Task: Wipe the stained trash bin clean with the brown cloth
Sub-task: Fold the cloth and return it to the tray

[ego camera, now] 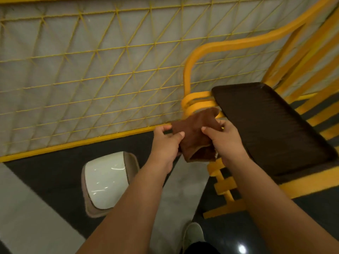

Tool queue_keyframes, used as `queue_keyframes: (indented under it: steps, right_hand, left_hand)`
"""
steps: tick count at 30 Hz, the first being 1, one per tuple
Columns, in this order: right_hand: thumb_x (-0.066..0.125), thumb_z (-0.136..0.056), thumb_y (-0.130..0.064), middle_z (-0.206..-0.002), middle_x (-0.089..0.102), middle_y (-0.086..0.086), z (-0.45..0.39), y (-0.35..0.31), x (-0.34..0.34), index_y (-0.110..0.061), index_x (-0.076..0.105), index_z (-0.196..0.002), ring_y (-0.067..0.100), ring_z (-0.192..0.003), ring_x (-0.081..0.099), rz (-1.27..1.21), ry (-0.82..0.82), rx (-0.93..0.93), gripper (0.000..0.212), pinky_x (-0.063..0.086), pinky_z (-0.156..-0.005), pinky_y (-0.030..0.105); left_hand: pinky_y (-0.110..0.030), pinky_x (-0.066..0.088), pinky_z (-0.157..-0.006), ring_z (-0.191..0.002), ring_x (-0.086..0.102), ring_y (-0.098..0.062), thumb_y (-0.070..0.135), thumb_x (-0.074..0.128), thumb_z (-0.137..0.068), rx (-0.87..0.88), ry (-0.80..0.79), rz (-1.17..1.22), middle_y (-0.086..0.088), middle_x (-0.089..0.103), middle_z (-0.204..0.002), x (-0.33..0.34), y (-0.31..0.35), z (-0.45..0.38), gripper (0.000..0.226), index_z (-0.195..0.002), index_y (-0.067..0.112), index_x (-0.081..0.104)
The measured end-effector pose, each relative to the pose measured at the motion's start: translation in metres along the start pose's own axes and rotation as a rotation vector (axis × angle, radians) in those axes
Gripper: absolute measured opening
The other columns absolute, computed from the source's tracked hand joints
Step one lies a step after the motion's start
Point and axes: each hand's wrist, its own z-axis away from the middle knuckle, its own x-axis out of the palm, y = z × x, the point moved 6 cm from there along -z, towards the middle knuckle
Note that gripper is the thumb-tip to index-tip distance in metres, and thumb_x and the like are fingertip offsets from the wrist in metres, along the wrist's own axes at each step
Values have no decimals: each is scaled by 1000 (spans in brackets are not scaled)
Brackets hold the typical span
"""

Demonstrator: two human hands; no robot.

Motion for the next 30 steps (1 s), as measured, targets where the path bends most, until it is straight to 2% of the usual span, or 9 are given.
queue_keyframes:
  steps: [5, 10, 15, 20, 22, 23, 25, 27, 30]
  right_hand:
    - [64, -86, -25, -93, 59, -9, -31, -13, -59, -34, 49, -89, 6, -82, 56, 160, 203, -49, 18, 44, -61, 23]
    - [61, -86, -22, -95, 52, -4, -83, -53, -95, -26, 49, -108, 15, -83, 51, 519, 174, -21, 25, 41, -64, 29]
    - [59, -86, -16, -95, 62, 10, -119, -55, -131, -13, 63, -96, 24, -85, 59, 683, -7, 136, 12, 42, -58, 30]
    - [66, -85, -11, -91, 58, 8, -141, -7, -157, -17, 57, -100, 23, -77, 60, 738, -70, 317, 18, 47, -48, 26]
    - [66, -85, -10, -92, 57, 8, -149, 10, -160, -16, 55, -99, 24, -79, 60, 717, -77, 346, 19, 49, -48, 26]
    - [67, -85, -10, -91, 57, 7, -153, 15, -161, -17, 55, -96, 23, -80, 61, 715, -74, 350, 18, 50, -48, 26]
    - [69, -84, -11, -90, 59, 6, -162, 20, -166, -20, 56, -85, 22, -81, 62, 737, -50, 326, 16, 52, -53, 27]
    - [73, -80, -12, -88, 63, 5, -170, 19, -173, -23, 57, -76, 18, -78, 61, 819, 7, 237, 19, 51, -58, 28]
    - [78, -75, -14, -95, 60, 4, -175, 22, -182, -20, 56, -87, 19, -85, 58, 902, 95, 173, 26, 48, -64, 31]
  left_hand:
    - [-42, 58, -77, -85, 68, -21, 8, 64, -86, 15, -116, -159, -5, 65, -97, 73, -1, -22, 24, -95, 27, 52]
    - [-41, 58, -76, -84, 69, -23, 10, 67, -83, 74, -192, -258, -8, 68, -97, 135, 5, -46, 25, -93, 28, 53]
    - [-29, 55, -63, -75, 64, -12, 11, 70, -81, 157, -250, -431, 3, 61, -86, 184, -1, -67, 32, -87, 32, 46]
    - [-21, 37, -50, -72, 56, -10, 20, 62, -86, 263, -238, -825, 11, 53, -80, 209, -22, -78, 23, -81, 33, 44]
    - [-24, 42, -60, -87, 58, -13, 25, 61, -88, 327, -257, -938, 13, 55, -87, 215, -30, -79, 18, -83, 35, 47]
    - [-29, 46, -76, -102, 56, -16, 29, 61, -88, 385, -261, -1017, 12, 56, -98, 217, -33, -79, 16, -87, 38, 48]
    - [-46, 24, -112, -133, 34, -20, 38, 60, -87, 515, -266, -1183, 4, 48, -132, 220, -38, -80, 15, -100, 41, 53]
    - [-50, -1, -114, -143, 13, -21, 45, 58, -87, 625, -301, -1304, 0, 33, -148, 223, -44, -76, 27, -113, 38, 56]
    - [-52, -11, -111, -144, 9, -20, 48, 52, -90, 786, -345, -1463, 3, 36, -147, 230, -51, -67, 37, -123, 33, 57]
